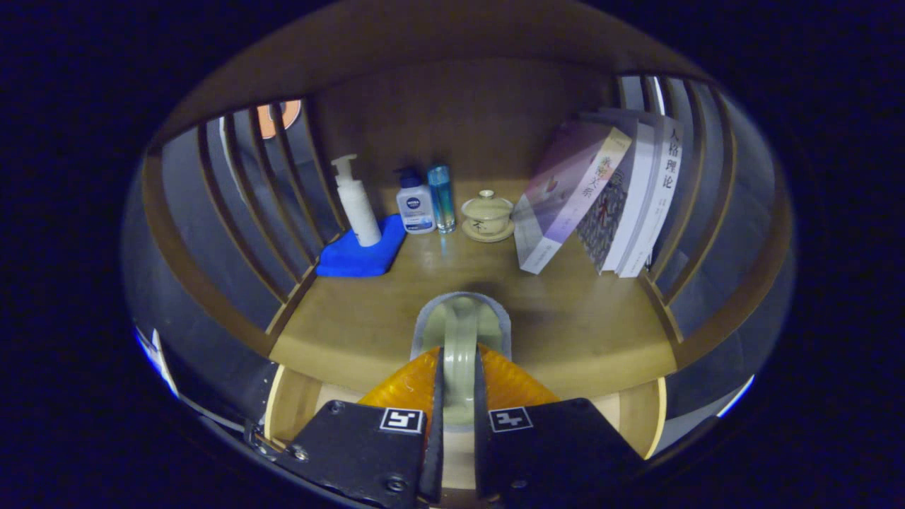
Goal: Pull open the drawer, take out the items inside it, and place them on the countertop above the cabinet.
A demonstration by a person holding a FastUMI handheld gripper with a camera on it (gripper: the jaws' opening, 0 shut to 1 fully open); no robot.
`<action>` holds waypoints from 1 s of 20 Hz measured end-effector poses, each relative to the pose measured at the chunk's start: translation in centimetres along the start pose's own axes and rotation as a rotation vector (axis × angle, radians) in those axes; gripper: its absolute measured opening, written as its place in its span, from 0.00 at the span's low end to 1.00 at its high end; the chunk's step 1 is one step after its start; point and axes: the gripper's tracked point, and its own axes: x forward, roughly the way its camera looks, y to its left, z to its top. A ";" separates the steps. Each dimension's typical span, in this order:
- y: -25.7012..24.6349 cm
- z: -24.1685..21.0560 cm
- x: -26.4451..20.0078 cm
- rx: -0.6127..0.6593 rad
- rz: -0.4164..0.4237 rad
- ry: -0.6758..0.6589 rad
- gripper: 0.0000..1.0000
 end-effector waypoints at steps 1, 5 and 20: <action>-0.1 0.5 0.7 0.000 -0.008 0.001 0.21; -0.2 1.4 3.7 -0.018 -0.048 0.030 0.21; -0.1 4.2 7.5 -0.019 -0.093 -0.053 0.39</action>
